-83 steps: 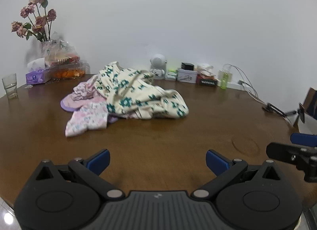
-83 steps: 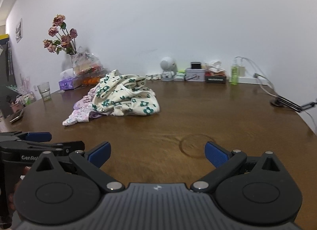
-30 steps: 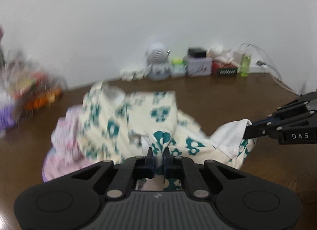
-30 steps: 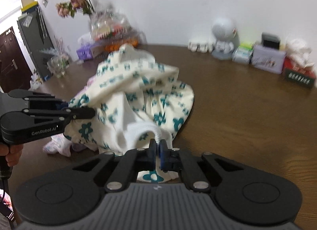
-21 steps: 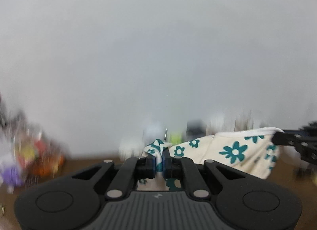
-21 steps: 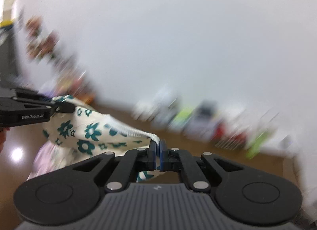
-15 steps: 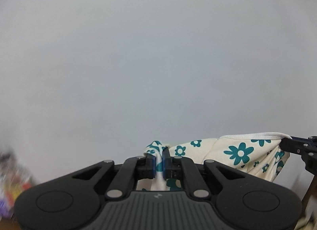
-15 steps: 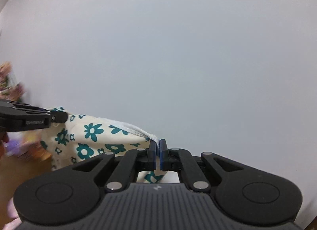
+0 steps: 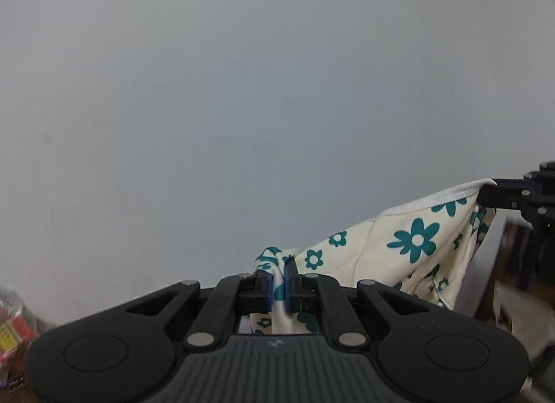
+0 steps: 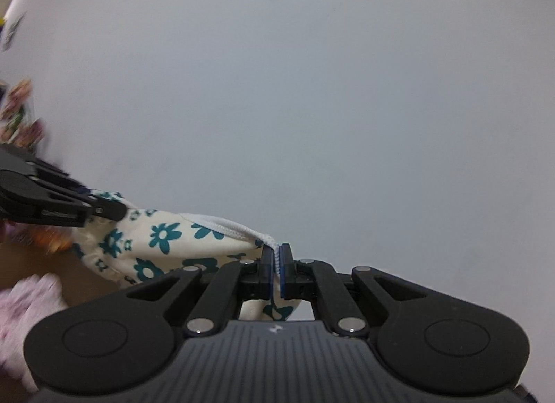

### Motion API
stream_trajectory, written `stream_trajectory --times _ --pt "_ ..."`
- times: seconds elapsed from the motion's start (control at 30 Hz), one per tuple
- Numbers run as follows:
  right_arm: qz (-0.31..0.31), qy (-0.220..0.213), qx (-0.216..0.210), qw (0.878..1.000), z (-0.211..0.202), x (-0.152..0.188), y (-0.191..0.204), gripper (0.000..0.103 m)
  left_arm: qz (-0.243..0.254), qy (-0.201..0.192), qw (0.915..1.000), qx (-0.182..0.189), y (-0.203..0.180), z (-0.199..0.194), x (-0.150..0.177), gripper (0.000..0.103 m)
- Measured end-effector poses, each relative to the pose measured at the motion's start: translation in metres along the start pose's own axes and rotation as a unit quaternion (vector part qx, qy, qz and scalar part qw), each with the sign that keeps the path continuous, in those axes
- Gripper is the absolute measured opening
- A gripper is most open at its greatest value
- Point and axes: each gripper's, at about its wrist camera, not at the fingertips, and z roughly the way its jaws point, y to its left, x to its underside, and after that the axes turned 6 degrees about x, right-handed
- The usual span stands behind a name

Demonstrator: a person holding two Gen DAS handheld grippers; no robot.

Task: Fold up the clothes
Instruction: 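Lift the shirt with both grippers and shake it out above the table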

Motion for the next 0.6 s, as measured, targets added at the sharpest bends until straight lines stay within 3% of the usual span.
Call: stream_trajectory --times 0.2,0.3,0.4,0.5,0.57,0.6 --pt "-0.005 0.106 -0.104 0.989 -0.021 0.070 0.037 0.002 -0.002 0.040 0.9991 0.013 -0.003 -0.021 0.071 0.005" --pt "0.006 0.180 -0.161 0.970 -0.028 0.128 0.066 0.002 -0.018 0.068 0.9970 0.032 -0.006 -0.027 0.113 0.005" --pt "0.029 0.260 -0.205 0.943 -0.041 0.189 0.100 0.003 -0.025 0.104 0.9925 0.059 -0.018 -0.032 0.154 0.005" --pt "0.034 0.311 -0.224 0.923 -0.046 0.229 0.121 0.006 -0.021 0.129 0.9884 0.077 -0.030 -0.041 0.181 0.005" --pt "0.030 0.314 -0.229 0.921 -0.054 0.236 0.125 0.019 -0.017 0.141 0.9860 0.087 -0.036 -0.046 0.195 0.005" --pt "0.025 0.306 -0.232 0.923 -0.058 0.233 0.126 0.037 -0.013 0.143 0.9856 0.089 -0.037 -0.049 0.198 0.005"
